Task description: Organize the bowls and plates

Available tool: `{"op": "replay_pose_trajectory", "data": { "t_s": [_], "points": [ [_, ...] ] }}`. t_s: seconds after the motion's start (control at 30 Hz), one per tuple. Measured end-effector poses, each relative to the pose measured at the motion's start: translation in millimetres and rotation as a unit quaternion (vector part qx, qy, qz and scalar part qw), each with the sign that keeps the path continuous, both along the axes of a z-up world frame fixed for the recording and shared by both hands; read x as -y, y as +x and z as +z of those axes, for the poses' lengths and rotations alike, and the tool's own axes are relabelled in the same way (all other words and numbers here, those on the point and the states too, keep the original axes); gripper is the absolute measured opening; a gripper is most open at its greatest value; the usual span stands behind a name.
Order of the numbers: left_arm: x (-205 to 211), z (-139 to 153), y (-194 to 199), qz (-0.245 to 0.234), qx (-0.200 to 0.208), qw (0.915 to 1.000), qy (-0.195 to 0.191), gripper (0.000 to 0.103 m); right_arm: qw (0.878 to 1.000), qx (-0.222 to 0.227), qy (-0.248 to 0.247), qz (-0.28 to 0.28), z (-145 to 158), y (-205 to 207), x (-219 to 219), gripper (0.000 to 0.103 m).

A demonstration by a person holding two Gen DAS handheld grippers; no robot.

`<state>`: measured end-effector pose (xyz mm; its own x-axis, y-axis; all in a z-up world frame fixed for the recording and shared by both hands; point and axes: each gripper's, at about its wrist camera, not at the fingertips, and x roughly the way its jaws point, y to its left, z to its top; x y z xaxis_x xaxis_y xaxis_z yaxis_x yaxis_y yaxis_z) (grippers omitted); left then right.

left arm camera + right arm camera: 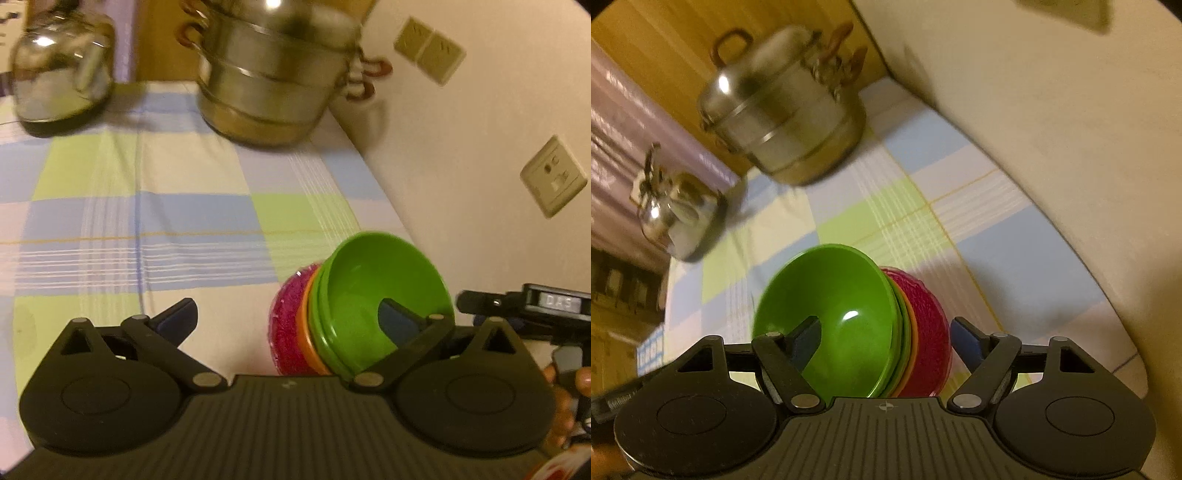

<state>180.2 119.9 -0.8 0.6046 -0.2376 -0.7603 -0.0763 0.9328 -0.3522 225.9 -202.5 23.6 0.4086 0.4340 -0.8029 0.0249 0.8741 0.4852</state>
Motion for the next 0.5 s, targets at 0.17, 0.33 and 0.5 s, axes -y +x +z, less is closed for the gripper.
{"op": "replay_pose_trajectory", "data": {
  "t_s": [0.17,0.33,0.5],
  "points": [
    [2,14,-43,0.04,0.06,0.9965,0.042,0.103,0.998,0.04,0.014,-0.043,22,-38,10,0.077],
    [14,23,-88,0.044,0.094,0.9926,0.064,0.103,0.993,0.097,0.003,-0.072,40,-87,9,0.077],
    [34,29,-129,0.043,0.111,0.9882,0.096,0.103,0.986,0.147,-0.034,-0.077,55,-132,3,0.077]
  ]
}}
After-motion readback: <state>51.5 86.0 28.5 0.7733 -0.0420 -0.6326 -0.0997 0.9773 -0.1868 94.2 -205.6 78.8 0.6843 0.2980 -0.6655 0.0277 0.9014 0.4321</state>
